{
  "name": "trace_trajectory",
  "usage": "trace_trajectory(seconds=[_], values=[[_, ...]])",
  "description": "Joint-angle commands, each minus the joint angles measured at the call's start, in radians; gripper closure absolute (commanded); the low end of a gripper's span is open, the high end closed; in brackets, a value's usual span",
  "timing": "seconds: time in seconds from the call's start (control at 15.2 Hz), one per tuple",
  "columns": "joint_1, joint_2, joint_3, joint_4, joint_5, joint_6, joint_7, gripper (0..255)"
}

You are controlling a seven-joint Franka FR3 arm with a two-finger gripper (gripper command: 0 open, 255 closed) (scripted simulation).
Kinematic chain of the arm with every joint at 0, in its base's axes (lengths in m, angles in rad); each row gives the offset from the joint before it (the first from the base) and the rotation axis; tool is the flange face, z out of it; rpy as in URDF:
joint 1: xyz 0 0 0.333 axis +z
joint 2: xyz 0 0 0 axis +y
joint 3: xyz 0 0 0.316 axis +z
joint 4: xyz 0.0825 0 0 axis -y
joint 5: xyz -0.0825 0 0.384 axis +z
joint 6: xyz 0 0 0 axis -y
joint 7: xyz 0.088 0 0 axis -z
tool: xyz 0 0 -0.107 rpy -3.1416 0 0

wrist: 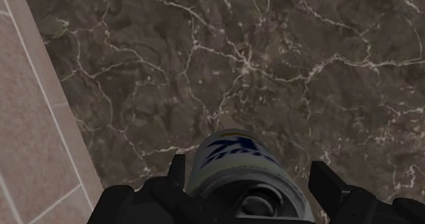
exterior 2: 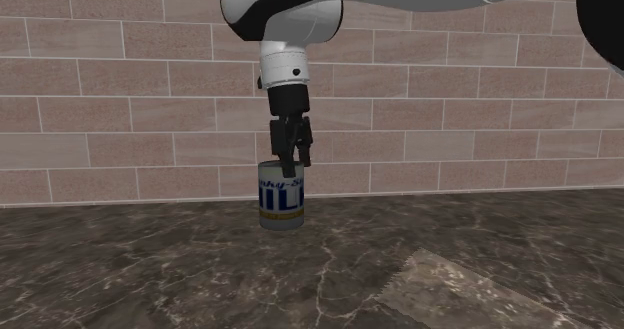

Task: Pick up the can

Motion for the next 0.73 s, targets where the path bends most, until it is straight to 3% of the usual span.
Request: trace_trajectory(seconds=[0.0,0.2,0.26,0.66], values=[[0.0,-0.005,0.0,-0.033,0.0,0.029,0.001,0],[-0.001,-0.013,0.0,-0.067,0.0,0.055,0.003,0],[-0.001,-0.011,0.0,-0.065,0.0,0.054,0.003,255],[-0.001,-0.011,0.0,-0.065,0.0,0.054,0.004,255]])
